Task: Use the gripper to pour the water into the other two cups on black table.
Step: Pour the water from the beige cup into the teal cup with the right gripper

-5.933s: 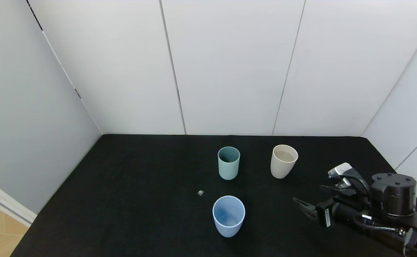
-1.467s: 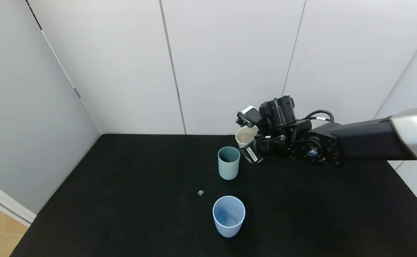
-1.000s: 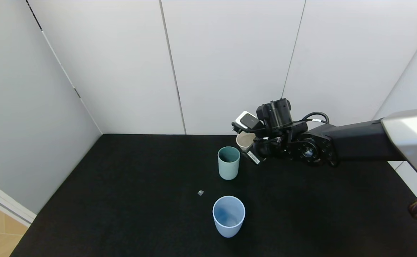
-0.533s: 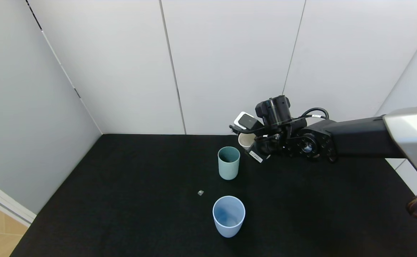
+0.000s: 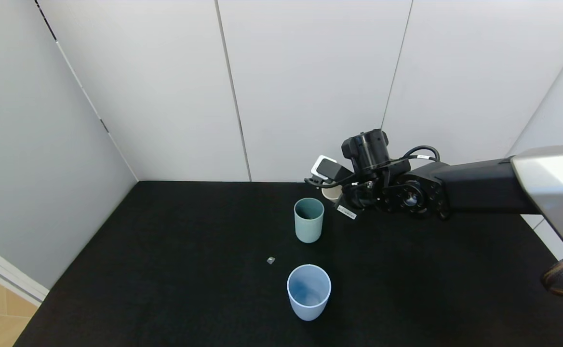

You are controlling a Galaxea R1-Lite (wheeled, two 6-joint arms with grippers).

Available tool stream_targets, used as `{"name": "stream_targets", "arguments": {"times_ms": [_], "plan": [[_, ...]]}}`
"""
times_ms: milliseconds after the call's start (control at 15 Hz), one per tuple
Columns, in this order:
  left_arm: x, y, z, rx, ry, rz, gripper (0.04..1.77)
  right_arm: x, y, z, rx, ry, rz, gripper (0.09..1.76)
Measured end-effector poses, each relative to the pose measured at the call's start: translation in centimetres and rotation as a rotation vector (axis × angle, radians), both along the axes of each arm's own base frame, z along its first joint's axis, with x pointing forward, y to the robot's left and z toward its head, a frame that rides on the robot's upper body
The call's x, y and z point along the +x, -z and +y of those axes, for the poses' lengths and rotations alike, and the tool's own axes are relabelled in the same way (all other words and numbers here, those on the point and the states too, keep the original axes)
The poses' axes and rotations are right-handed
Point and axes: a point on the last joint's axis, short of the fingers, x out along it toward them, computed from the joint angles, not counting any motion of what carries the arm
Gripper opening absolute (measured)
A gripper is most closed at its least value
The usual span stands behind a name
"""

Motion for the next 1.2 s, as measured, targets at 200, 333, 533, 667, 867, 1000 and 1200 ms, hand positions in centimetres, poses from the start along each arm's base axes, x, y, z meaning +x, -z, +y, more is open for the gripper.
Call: {"name": "stream_targets", "arguments": {"times_ms": [200, 333, 533, 667, 867, 1000, 1200], "plan": [[0.0, 0.0, 0.0, 0.0, 0.0, 0.0, 1.72, -0.1, -0.2, 0.6, -0.01, -0.019, -0.01, 1.27], [0.0, 0.0, 0.0, 0.0, 0.0, 0.0, 1.72, -0.2, -0.3, 1.0, -0.017, -0.028, -0.003, 1.27], [0.0, 0.0, 0.0, 0.0, 0.0, 0.0, 1.72, -0.3, -0.6, 1.5, -0.049, -0.022, -0.012, 1.27], [0.0, 0.0, 0.0, 0.0, -0.001, 0.0, 1.72, -0.2, -0.7, 1.7, -0.076, -0.027, -0.025, 1.27], [0.0, 0.0, 0.0, 0.0, 0.0, 0.0, 1.72, -0.2, -0.7, 1.9, -0.113, -0.026, -0.039, 1.27], [0.0, 0.0, 0.0, 0.0, 0.0, 0.0, 1.72, -0.3, -0.6, 2.1, -0.125, -0.033, -0.032, 1.27], [0.0, 0.0, 0.0, 0.0, 0.0, 0.0, 1.72, -0.4, -0.5, 2.2, -0.135, -0.041, -0.026, 1.27]]}}
